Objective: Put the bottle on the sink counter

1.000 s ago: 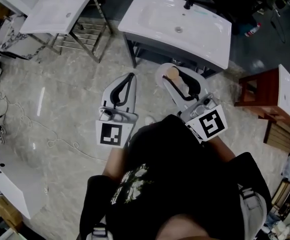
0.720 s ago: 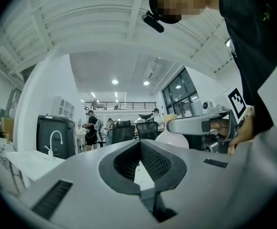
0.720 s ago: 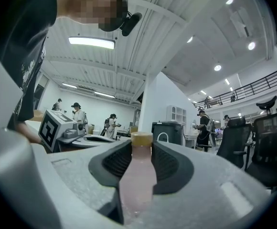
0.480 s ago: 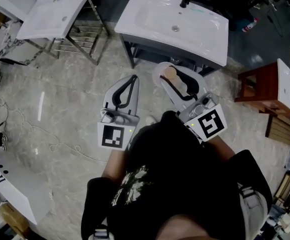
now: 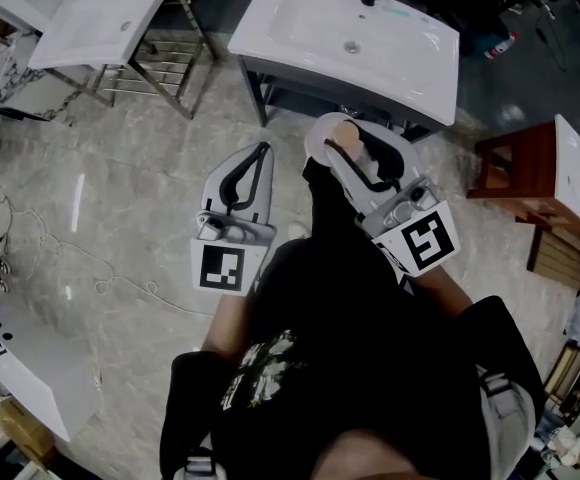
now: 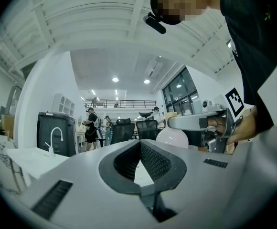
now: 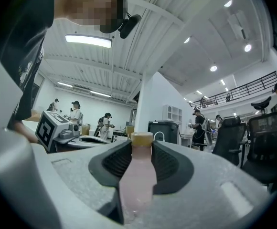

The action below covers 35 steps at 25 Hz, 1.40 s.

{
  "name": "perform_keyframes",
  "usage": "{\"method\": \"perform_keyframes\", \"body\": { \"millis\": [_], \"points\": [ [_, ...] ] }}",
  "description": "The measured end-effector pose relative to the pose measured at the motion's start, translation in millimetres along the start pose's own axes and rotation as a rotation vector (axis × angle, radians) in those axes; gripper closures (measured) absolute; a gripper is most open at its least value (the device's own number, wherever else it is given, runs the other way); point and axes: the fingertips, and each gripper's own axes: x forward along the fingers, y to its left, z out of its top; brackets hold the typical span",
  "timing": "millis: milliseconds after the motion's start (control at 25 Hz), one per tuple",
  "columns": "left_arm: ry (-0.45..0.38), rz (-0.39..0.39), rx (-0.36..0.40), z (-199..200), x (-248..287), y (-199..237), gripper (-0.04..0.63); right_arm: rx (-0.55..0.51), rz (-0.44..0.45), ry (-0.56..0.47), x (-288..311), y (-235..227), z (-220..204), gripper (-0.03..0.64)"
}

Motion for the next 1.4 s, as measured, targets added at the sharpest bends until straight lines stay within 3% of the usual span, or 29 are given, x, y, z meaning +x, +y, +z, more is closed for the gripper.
{"method": "perform_keyframes", "body": {
  "millis": [440, 720, 960, 1400],
  "points": [
    [0.021, 0.043, 0.030, 0, 23, 35, 0.581, 0.024, 0.064, -0.001, 46, -18, -8, 0.495],
    [-0.011, 0.057, 0.030, -2, 61, 51, 0.581, 0.048, 0.079, 0.011, 70, -46, -30, 0.495],
    [0.020, 0.037, 0.044, -8, 111, 83, 0.581, 0.050, 0.097, 0.026, 108, -89, -43, 0.495],
    [0.000, 0.016, 0.071, 9, 210, 137, 0.581, 0.048, 0.075, -0.004, 175, -179, -44, 0.495]
  ]
}}
